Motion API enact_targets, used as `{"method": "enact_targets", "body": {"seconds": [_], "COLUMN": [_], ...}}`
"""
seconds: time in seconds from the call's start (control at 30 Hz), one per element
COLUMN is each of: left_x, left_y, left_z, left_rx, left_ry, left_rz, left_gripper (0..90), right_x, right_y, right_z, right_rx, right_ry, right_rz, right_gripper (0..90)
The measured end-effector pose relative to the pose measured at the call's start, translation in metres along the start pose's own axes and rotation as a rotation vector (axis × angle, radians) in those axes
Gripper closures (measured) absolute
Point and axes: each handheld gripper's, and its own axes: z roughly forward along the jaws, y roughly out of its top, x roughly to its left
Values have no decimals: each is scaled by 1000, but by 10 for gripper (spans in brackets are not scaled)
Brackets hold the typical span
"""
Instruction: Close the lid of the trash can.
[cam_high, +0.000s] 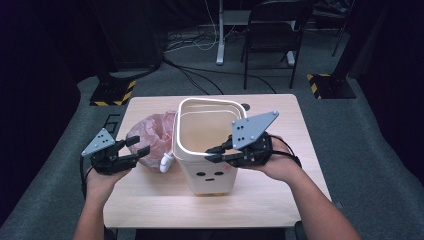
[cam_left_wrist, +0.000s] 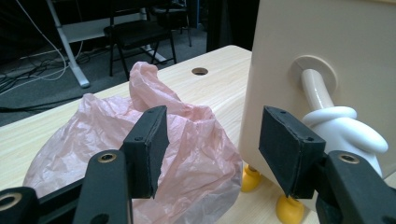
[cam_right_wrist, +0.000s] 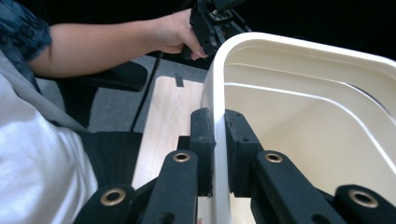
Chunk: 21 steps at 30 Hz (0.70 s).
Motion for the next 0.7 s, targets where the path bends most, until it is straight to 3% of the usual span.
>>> {"method": "enact_targets", "body": {"seconds": [0.23,0.57,0.7], "left_x": [0,-1,-1], "left_y": [1,2,2], "left_z": [2,3,3], "left_rx": [-1,-7,-4], "left_ry": [-7,-12,-14], "left_rz": [3,5,6], "left_gripper": [419,418,418], "right_x": [3,2,4], "right_y": [6,17,22], "right_z": [1,3,0], "right_rx": [38,78,38], "right_ry": [-17,-17,-26], "right_rz": [-35,-49,-73], "right_gripper": [825,825,847]}}
